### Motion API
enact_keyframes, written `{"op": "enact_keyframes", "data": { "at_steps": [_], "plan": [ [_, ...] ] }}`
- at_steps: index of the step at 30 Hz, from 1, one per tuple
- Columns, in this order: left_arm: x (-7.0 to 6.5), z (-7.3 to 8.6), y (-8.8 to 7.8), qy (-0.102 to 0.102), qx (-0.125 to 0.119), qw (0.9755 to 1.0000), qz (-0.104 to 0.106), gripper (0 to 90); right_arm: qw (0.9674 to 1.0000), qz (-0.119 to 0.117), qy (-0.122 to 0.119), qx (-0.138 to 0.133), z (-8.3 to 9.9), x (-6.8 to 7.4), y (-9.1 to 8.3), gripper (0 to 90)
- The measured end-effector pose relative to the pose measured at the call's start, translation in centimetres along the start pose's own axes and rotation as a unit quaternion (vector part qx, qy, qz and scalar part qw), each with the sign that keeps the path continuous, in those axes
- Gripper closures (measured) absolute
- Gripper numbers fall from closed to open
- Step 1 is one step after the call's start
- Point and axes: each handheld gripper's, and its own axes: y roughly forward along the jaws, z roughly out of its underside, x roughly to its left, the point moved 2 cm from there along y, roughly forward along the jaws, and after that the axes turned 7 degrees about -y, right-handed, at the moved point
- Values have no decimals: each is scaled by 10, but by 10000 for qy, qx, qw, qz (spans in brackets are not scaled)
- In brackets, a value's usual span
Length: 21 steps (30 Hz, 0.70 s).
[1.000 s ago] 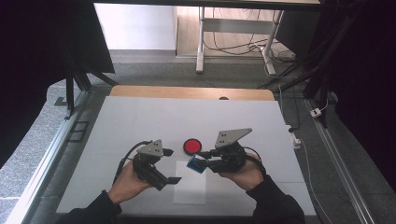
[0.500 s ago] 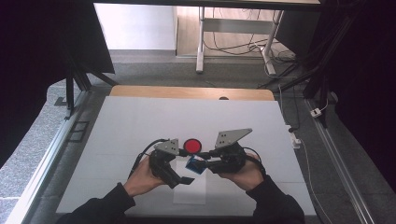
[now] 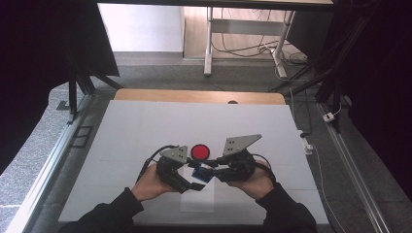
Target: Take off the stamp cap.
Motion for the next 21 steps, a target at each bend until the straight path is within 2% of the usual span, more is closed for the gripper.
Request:
{"op": "enact_keyframes", "data": {
  "at_steps": [4, 9, 18, 21],
  "plan": [
    [1, 2, 0, 60, 5, 9997, 228, 414, 10000, -62, 3, -45, 0, 0, -1, 712],
    [0, 3, -1, 122, -44, 9990, 423, 520, 9999, -149, 2, -83, 0, 0, -2, 712],
    [0, 4, -4, 154, -148, 9983, 537, 633, 9996, -264, -51, -88, 0, 1, -2, 712],
    [-1, 4, -5, 182, -157, 9976, 650, 646, 9995, -305, -56, -102, -1, 1, -2, 711]
  ]
}}
